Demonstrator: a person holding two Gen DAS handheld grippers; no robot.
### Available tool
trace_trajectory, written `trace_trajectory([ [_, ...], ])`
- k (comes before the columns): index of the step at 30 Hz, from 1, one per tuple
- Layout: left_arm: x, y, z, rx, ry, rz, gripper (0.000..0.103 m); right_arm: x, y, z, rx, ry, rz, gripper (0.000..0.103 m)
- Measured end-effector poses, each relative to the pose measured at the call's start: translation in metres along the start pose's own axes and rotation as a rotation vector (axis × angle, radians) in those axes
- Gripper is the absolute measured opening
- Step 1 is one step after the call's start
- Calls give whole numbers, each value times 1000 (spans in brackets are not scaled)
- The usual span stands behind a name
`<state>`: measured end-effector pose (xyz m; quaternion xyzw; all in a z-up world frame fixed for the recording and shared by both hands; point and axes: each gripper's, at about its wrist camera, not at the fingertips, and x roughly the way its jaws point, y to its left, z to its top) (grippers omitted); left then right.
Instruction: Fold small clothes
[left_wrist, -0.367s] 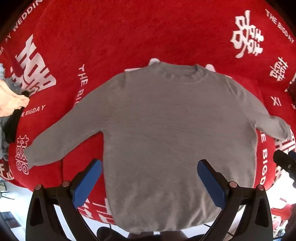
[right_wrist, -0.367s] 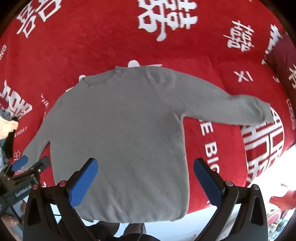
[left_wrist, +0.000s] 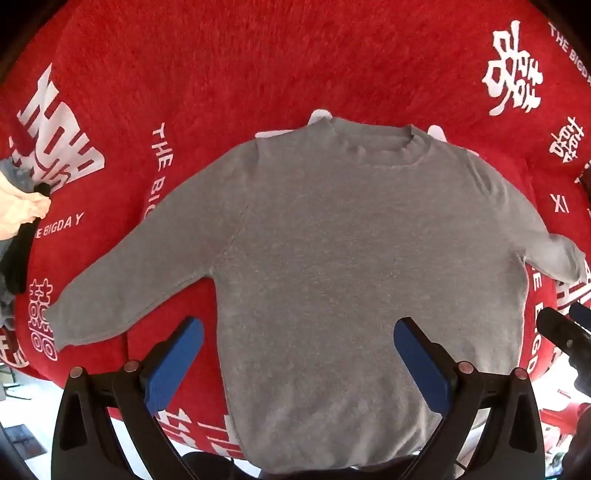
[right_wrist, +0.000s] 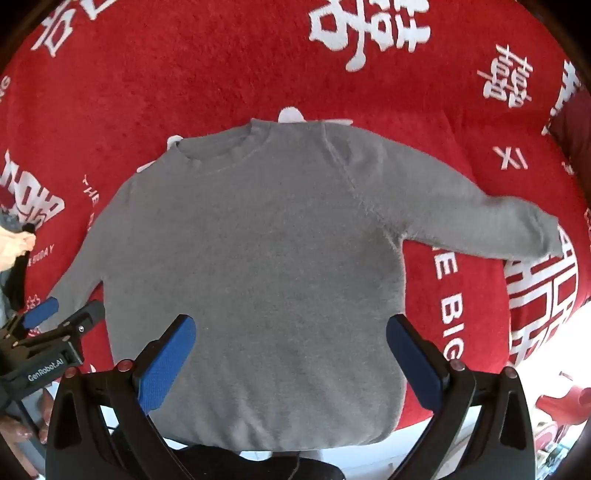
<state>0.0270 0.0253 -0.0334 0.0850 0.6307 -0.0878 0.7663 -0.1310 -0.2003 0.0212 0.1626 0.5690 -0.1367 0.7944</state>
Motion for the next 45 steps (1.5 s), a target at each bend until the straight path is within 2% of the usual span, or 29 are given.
trace_trajectory([
  [5,12,-8,-4,-14,29,13,103,11,-6,-1,-32,1,1,103],
  [14,18,-21,10,-118,113,59,103,22,-18,12,-112,46,35,103],
  [28,28,-52,16,-51,161,100,103,38,-38,16,-87,81,59,103],
  [36,29,-60,14,-26,168,80,103,40,-39,15,-80,89,68,103],
  [45,31,-60,12,-44,184,72,103,39,-34,15,-86,89,68,103],
])
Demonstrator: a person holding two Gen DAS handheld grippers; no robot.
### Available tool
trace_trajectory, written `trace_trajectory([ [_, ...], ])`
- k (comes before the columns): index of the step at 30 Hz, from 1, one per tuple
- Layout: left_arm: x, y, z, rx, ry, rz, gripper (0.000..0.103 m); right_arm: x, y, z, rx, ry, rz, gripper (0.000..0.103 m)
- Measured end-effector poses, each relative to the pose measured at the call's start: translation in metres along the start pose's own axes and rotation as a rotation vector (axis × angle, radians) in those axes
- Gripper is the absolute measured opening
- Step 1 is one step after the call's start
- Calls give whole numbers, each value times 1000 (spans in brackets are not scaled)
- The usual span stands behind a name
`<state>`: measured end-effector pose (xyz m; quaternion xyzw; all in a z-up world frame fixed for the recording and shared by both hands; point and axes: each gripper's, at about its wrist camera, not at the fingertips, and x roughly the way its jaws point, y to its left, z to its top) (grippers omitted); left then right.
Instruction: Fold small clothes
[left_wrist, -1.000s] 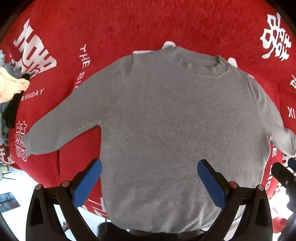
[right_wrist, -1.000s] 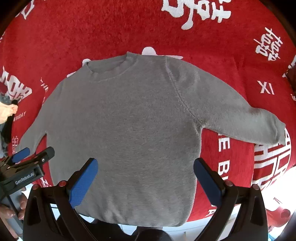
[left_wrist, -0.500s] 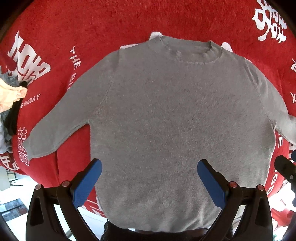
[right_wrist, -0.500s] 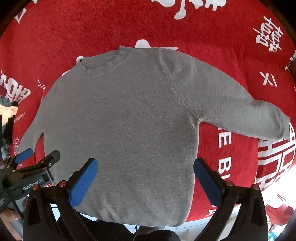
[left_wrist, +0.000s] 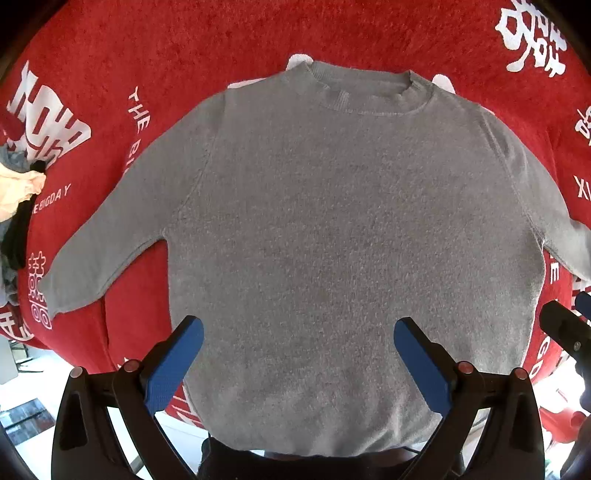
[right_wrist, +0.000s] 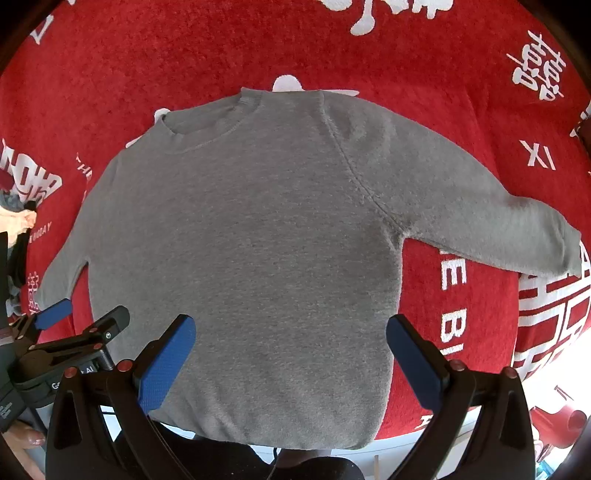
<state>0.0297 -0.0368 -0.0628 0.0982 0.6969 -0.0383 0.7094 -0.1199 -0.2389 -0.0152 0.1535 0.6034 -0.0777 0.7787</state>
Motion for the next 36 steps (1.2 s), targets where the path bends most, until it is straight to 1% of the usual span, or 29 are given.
trace_trajectory([
  [24,1,1,-2,-1,2,12,103,1,4,0,-1,0,4,103],
  [36,5,7,0,-10,2,-2,103,4,7,3,-9,4,0,103],
])
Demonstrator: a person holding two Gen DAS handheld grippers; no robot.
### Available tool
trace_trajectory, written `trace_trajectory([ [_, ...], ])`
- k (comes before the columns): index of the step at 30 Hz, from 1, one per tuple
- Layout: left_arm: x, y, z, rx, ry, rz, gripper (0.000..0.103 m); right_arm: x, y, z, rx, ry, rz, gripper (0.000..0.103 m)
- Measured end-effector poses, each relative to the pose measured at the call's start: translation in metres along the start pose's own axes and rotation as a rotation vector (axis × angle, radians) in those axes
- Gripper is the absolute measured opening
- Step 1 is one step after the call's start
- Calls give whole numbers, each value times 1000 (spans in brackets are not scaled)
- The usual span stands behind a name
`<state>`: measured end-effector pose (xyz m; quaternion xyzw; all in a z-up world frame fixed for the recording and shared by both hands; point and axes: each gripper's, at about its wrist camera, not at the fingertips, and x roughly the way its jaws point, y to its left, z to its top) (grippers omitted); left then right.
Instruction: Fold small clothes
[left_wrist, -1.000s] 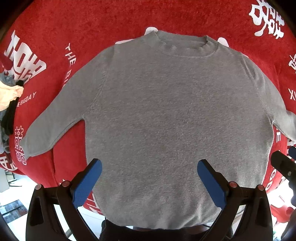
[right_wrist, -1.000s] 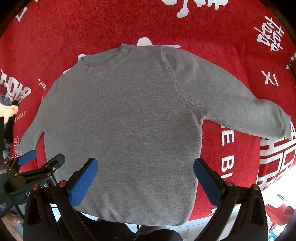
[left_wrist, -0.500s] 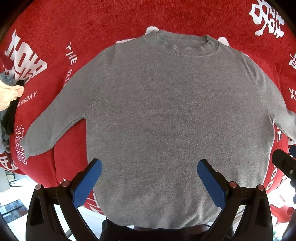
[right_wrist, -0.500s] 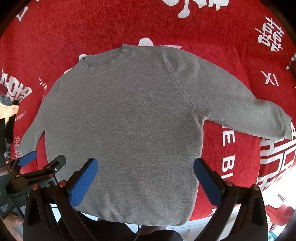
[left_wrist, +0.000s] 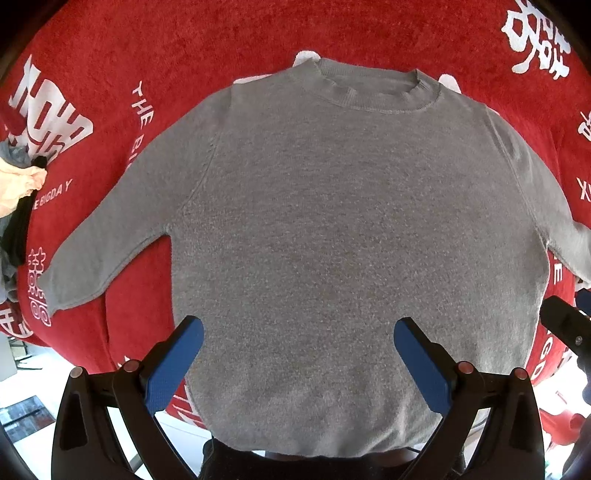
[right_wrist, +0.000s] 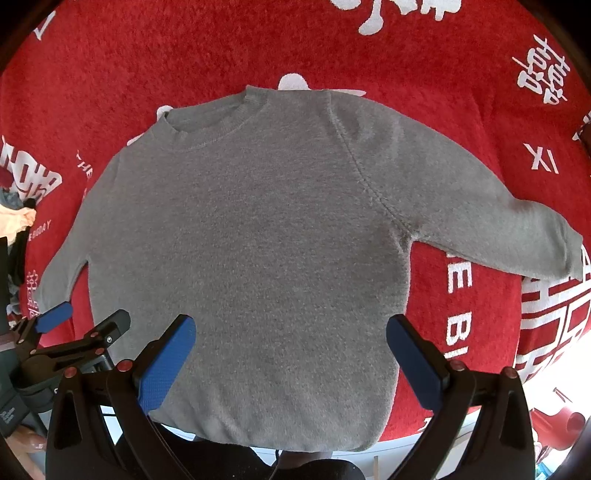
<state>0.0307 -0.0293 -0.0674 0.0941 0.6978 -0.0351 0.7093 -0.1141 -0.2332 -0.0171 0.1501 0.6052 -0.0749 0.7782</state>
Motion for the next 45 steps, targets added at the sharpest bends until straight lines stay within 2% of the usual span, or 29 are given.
trace_trajectory([
  [45,9,42,-1,-79,-4,-86,103,11,44,7,-91,30,-55,103],
])
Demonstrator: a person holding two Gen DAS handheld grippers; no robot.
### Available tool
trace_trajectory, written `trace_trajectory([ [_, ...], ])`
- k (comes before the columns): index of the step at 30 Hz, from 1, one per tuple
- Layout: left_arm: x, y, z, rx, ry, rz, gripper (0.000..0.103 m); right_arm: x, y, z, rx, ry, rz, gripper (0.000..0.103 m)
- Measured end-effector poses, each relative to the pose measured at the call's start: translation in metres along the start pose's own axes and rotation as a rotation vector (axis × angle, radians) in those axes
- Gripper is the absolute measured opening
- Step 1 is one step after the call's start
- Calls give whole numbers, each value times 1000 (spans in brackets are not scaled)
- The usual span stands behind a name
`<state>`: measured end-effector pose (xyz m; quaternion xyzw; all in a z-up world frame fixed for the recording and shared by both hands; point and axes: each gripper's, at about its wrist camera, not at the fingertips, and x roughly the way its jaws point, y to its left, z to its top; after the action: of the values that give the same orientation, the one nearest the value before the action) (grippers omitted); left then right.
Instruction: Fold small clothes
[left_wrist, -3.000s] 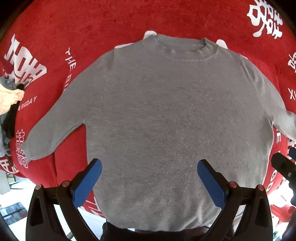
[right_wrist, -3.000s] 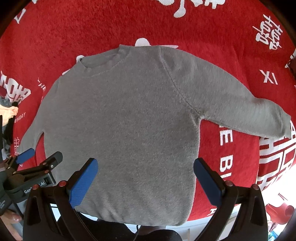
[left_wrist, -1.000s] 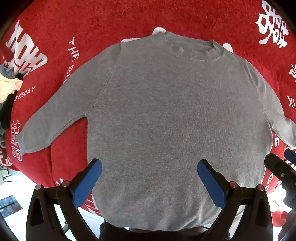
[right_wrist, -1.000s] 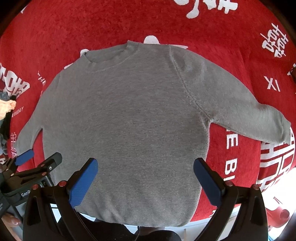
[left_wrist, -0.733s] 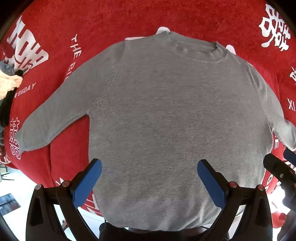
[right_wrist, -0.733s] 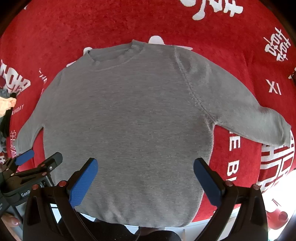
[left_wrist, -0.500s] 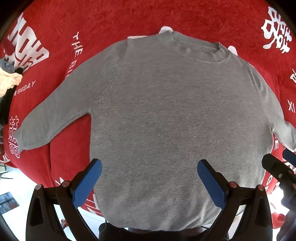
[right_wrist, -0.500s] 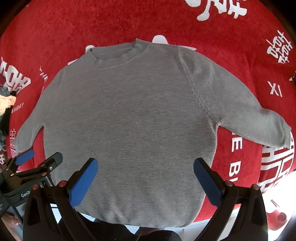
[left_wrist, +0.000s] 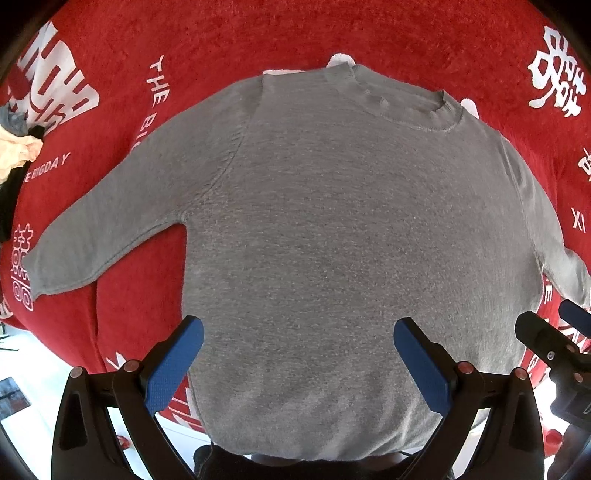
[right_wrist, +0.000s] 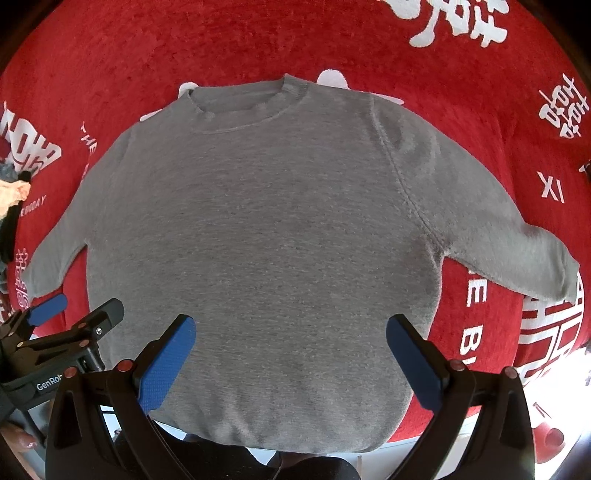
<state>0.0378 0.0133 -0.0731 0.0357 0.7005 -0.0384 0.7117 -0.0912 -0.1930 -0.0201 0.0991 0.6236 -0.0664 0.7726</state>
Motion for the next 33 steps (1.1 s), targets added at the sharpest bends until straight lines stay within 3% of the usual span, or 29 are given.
trace_trajectory([
  [16,0,28,2,-73,-14,-31,103,1,30,7,-64,7,-19,103],
  [20,2,50,0,-133,-14,-77,103,6,46,8,-92,15,-14,103],
  [25,8,110,-5,-270,-55,-157,103,12,70,9,-140,27,-4,103],
  [33,26,258,-34,-610,-192,-249,103,34,126,8,-247,54,38,103],
])
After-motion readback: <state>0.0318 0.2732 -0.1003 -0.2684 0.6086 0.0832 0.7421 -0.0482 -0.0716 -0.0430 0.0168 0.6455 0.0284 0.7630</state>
